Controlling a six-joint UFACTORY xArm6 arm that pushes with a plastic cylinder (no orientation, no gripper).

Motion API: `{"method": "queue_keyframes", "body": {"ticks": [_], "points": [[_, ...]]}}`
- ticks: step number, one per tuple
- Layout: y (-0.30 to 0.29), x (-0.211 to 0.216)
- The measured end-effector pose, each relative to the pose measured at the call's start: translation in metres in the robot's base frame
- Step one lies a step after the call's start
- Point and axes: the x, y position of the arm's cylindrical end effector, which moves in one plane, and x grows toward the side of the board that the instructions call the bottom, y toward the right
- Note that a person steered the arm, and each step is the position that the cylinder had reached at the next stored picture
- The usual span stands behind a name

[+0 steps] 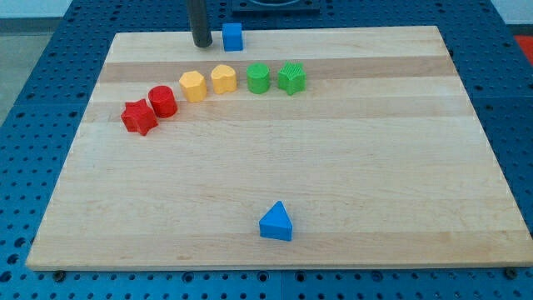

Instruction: Move the cube to the right side slightly

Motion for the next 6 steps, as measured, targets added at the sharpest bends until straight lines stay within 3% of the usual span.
{"method": "queue_keyframes", "body": {"ticks": [2, 3, 6], "points": [[0.077, 0.015], [0.085, 0.023], [-0.007, 0.019]]}}
